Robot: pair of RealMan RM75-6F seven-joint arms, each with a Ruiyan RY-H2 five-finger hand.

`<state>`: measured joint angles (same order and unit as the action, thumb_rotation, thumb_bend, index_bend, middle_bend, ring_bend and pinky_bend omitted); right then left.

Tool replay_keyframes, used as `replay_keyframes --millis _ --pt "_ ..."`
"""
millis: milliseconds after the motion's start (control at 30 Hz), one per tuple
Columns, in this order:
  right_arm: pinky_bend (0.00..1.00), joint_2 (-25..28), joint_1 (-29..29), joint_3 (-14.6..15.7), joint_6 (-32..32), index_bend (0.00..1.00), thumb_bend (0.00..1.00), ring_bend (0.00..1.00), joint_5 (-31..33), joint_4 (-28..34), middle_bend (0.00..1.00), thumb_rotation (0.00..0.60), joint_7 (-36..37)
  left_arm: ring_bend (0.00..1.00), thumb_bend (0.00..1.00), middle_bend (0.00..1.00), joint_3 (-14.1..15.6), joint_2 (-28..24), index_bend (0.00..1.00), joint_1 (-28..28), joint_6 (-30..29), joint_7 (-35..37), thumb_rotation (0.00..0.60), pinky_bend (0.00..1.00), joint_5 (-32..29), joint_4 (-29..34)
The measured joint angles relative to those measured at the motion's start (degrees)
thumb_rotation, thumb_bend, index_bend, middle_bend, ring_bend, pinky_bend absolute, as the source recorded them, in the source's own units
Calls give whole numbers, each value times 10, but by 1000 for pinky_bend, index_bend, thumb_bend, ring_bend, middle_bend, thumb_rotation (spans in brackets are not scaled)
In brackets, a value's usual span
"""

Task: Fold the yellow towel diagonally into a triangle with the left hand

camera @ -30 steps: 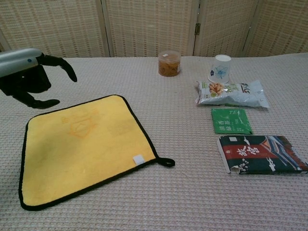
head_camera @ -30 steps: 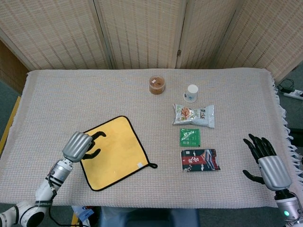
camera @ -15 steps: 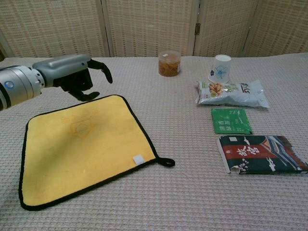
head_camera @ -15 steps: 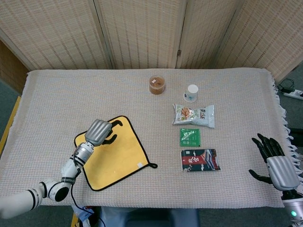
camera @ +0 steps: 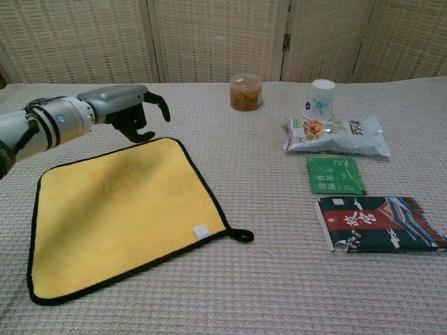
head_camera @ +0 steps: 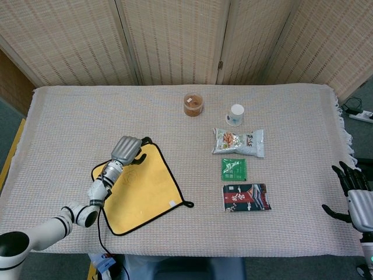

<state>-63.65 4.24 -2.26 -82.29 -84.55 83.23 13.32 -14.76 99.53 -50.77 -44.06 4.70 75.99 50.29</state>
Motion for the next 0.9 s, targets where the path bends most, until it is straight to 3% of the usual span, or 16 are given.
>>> replay_keyframes --millis 400,900 --pt "0 1 2 -5 22 0 244 0 16 -16 0 600 23 1000 485 1000 25 84 366 -50 39 120 600 1000 27 -186" --pt "0 0 1 -7 33 0 244 0 23 -19 0 600 28 1000 486 1000 58 142 369 -84 72 237 600 1000 56 -314"
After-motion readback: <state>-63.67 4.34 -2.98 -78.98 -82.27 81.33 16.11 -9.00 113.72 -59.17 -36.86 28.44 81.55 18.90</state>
